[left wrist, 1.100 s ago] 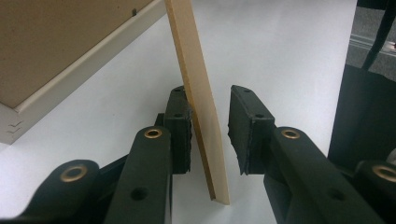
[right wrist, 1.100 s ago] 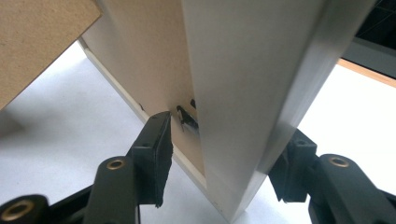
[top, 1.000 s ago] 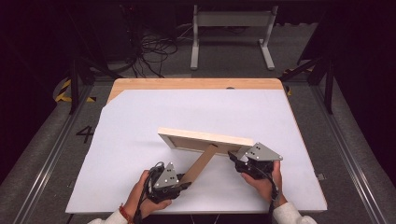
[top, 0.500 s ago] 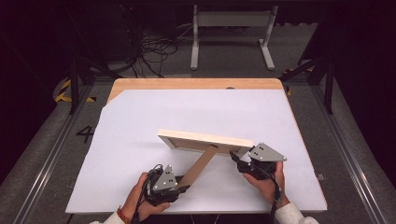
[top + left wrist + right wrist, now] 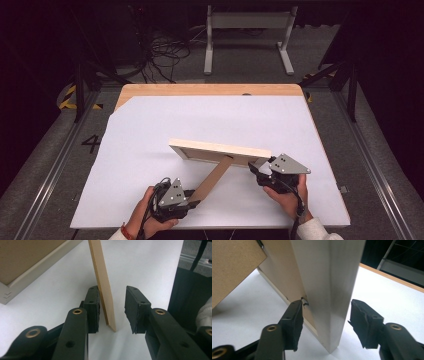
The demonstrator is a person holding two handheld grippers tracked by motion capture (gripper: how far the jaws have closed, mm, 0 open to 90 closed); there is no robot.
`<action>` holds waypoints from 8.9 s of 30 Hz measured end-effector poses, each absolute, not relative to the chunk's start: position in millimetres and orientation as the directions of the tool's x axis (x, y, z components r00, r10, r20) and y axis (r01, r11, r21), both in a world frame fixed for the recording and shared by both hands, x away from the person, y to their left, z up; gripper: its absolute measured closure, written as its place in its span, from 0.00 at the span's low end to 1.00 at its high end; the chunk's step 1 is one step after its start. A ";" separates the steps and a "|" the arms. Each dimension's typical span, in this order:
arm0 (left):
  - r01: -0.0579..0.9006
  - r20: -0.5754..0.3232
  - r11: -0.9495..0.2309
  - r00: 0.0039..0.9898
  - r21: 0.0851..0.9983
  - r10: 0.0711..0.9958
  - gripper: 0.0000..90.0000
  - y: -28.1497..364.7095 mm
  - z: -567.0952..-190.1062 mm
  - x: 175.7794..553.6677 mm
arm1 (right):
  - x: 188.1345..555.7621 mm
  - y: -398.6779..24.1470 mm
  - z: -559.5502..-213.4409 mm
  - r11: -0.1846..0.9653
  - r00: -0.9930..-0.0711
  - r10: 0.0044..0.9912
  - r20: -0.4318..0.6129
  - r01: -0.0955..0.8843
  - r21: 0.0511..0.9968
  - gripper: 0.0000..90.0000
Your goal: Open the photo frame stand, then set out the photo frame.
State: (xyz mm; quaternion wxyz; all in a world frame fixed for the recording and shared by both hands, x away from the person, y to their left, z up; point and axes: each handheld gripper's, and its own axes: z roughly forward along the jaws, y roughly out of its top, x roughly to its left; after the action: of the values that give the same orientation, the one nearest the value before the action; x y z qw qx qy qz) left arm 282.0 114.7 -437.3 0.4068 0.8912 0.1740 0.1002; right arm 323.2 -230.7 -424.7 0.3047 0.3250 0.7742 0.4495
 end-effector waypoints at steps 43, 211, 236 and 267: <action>0.305 0.081 -0.467 0.763 0.830 0.642 0.58 164.1 -423.7 353.6 | 316.0 -240.5 -406.7 0.387 -0.671 0.720 -0.176 0.177 0.905 0.47; 0.252 0.084 -0.394 0.744 0.884 0.663 0.65 124.2 -385.0 419.6 | 277.2 -240.0 -404.8 0.417 -0.731 0.662 -0.165 0.177 0.891 0.77; 0.242 0.103 -0.434 0.766 0.868 0.634 0.65 85.1 -380.5 421.4 | 266.1 -207.6 -404.5 0.459 -0.784 0.594 -0.178 0.149 0.876 0.76; 0.190 0.115 -0.428 0.799 0.883 0.590 0.75 80.7 -372.3 412.2 | 261.4 -210.1 -405.8 0.453 -0.804 0.573 -0.160 0.148 0.879 0.78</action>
State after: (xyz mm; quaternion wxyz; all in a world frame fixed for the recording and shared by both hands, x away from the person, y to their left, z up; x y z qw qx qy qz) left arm 412.2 80.7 -372.3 0.4787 0.8188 0.2381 0.2092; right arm 261.4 -210.1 -405.8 0.2239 0.2190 0.8224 0.4749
